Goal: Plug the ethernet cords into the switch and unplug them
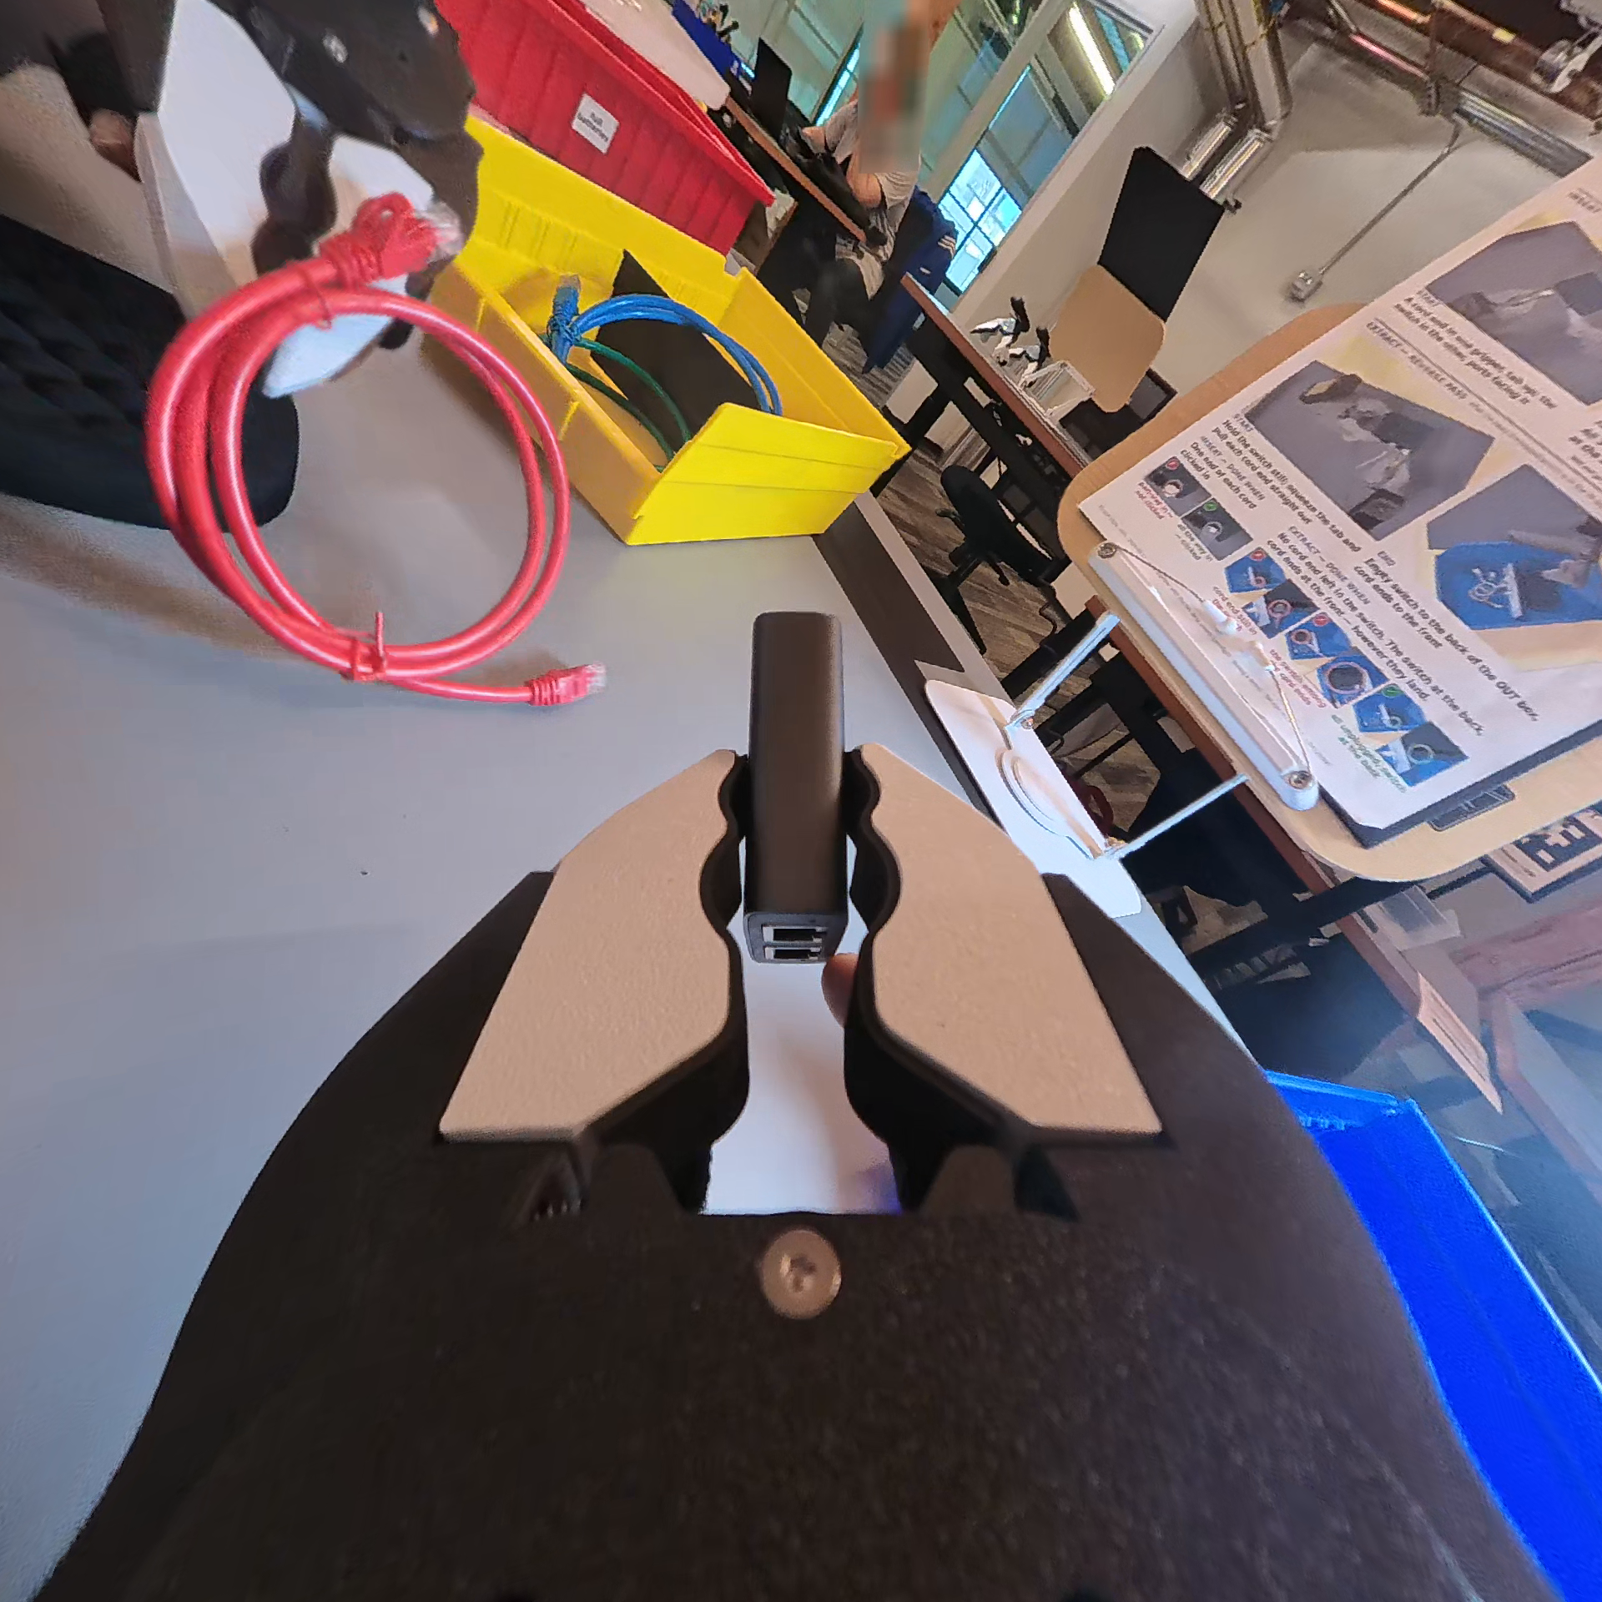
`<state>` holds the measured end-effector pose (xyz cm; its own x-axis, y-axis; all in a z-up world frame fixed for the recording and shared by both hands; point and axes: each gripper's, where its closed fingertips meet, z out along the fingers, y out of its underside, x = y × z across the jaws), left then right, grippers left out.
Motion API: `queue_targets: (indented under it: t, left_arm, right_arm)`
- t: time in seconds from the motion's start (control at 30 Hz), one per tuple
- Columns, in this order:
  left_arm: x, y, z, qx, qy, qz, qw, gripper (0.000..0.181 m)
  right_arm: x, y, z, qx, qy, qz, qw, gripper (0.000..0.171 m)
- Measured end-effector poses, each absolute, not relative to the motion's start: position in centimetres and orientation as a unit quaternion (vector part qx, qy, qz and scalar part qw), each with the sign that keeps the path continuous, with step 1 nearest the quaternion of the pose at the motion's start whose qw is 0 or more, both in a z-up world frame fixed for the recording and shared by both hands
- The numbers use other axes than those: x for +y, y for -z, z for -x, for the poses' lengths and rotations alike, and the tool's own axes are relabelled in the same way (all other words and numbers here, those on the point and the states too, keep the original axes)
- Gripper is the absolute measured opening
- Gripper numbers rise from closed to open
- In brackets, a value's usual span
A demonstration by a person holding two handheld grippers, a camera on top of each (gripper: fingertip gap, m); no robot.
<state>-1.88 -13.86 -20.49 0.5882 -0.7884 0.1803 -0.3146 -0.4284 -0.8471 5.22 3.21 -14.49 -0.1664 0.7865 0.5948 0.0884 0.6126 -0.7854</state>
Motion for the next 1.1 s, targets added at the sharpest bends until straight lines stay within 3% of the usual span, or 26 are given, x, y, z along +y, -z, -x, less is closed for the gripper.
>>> queue_targets:
  t: [0.3,0.53,0.83,1.0,1.1]
  left_arm:
    - [-12.9,20.6,2.7,0.275,0.282,0.825,0.405,0.026]
    - [-10.3,19.8,-0.1,0.281,0.280,0.821,0.410,0.030]
    - [-5.7,19.9,-1.5,0.032,0.466,0.781,0.414,0.048]
    - [-3.6,21.1,-0.9,0.033,0.381,0.816,0.434,0.007]
    - [-3.1,18.7,0.0,0.107,0.284,0.828,0.472,0.006]
  right_arm:
    - [2.5,15.0,-5.0,-0.708,-0.300,0.306,0.562,0.021]
    - [2.7,14.9,-5.1,-0.706,-0.298,0.307,0.565,0.021]
    - [3.2,14.1,-5.5,-0.697,-0.294,0.308,0.577,0.021]
    - [3.5,13.6,-5.7,-0.692,-0.286,0.307,0.587,0.021]
    - [3.6,13.3,-6.1,-0.691,-0.284,0.302,0.592,0.021]
